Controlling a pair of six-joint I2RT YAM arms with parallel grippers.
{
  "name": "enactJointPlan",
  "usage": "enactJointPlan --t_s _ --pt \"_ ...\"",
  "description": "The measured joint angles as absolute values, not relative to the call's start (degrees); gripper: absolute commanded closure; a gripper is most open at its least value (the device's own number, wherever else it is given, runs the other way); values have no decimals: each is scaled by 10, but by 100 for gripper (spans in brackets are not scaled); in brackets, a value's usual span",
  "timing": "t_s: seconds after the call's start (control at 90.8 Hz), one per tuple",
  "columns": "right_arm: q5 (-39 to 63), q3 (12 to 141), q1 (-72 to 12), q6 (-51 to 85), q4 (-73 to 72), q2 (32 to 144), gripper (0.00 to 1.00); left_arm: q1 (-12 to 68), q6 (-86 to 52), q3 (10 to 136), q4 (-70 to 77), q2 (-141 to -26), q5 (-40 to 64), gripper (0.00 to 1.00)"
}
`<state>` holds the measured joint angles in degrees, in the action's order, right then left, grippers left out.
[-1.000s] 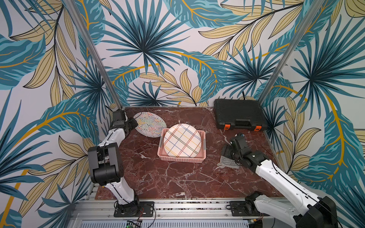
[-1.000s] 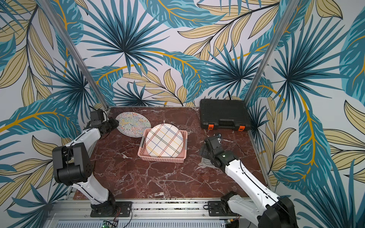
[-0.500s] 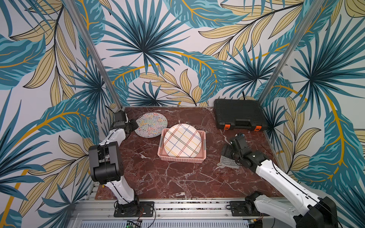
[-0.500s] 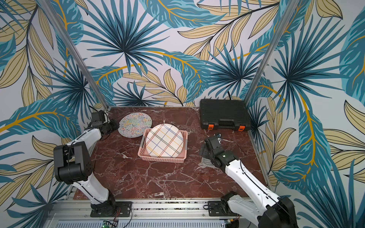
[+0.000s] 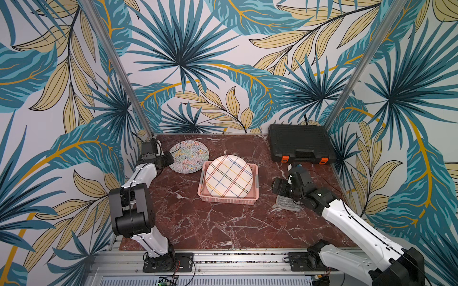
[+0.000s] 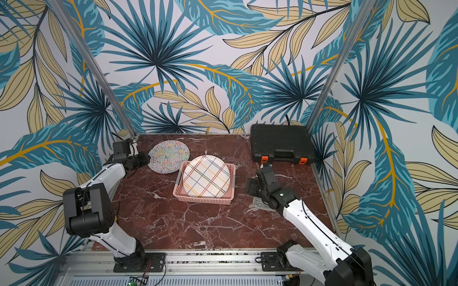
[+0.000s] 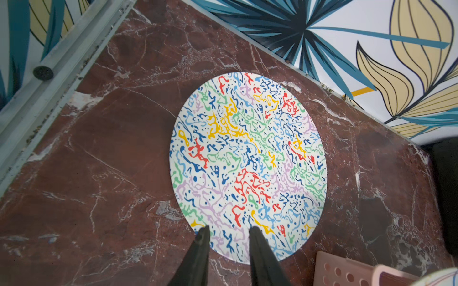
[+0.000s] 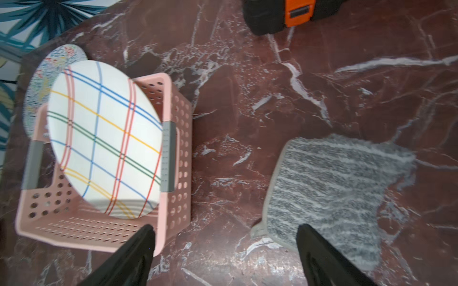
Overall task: Wipe the wet plate dry
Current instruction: Place the plate at the center of the board, then pick up the plate from the bin.
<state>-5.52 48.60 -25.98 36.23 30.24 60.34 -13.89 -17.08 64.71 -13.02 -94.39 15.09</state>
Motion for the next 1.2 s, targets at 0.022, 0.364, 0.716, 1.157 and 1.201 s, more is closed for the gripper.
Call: enactJointPlan --t_s 0.022,0.364,0.716,1.157,1.201 --pt "-46 491 -261 361 300 604 8 -139 -167 644 -132 -936 153 66" --pt "99 644 -305 314 286 722 8 -139 -73 636 -214 -733 242 36" --pt "66 778 -313 234 327 953 11 -136 82 653 -441 -651 414 28" --pt "24 865 -300 168 338 1078 15 -113 124 575 -507 -651 478 27" --pt "19 871 -299 164 338 1086 15 -112 123 569 -504 -651 479 28"
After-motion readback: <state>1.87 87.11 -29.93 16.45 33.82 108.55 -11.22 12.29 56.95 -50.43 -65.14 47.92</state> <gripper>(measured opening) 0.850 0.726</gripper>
